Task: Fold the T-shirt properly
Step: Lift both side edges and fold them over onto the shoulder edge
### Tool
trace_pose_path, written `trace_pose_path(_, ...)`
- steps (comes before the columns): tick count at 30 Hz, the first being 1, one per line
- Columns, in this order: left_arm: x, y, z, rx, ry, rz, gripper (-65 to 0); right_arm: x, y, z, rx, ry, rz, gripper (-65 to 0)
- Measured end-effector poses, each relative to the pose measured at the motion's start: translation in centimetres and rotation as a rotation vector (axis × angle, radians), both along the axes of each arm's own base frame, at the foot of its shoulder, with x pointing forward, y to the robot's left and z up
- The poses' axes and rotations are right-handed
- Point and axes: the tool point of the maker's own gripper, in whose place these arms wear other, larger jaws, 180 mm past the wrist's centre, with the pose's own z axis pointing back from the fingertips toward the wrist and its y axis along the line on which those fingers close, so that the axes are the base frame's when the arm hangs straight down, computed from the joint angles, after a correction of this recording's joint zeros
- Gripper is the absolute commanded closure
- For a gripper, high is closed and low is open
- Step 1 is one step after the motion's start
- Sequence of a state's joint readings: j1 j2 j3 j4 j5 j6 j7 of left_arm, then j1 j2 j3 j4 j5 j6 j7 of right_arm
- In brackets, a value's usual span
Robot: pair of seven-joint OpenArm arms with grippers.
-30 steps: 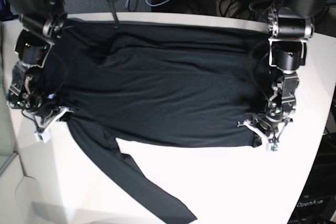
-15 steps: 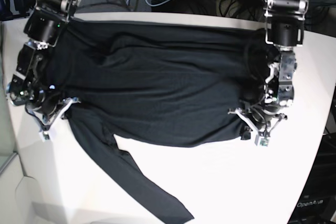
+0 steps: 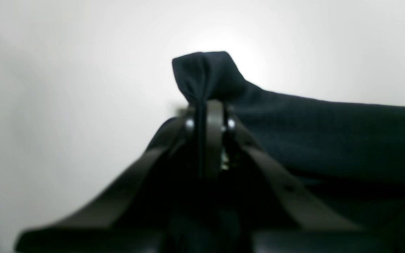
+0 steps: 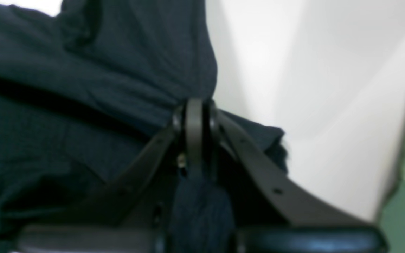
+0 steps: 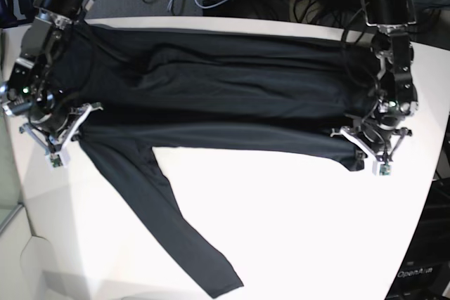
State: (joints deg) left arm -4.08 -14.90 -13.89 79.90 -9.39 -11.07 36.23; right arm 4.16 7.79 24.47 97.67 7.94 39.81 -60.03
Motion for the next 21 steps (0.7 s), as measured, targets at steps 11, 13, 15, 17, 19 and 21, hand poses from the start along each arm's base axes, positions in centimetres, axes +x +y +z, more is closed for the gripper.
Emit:
trace_pose_path(11, -1.7, 0.1, 2.8, 0.027, -0.065, -0.003, 0.0, -3.3, -0.1, 0.8, -0.072, 0.027, 0.011, 0.0)
trace_pose_path(13, -2.4, 0.0, 2.7, 0.032, -0.059, -0.008, 0.0, -4.2, 0.0, -0.1, -0.066, 0.054, 0.013, 0.0)
trace_pose_path(15, -3.4, -0.1, 1.8, 0.034, -0.033, -0.01, 0.0, -5.5, -0.2, -1.0, -0.074, 0.098, 0.01, 0.0)
trace_pose_path(17, -4.3, -0.1, 1.0, 0.033, -0.006, -0.01, 0.0, -5.7, -0.3, -1.2, -0.076, 0.104, 0.008, 0.0)
trace_pose_path(19, -4.8, -0.1, 0.7, 0.034, 0.002, -0.012, 0.0, -5.7, -0.2, -1.2, -0.071, 0.097, 0.011, 0.0)
trace_pose_path(21, -5.2, -0.2, 0.4, 0.035, 0.011, -0.014, 0.0, -6.5, -0.1, -1.7, -0.065, 0.115, 0.014, 0.0)
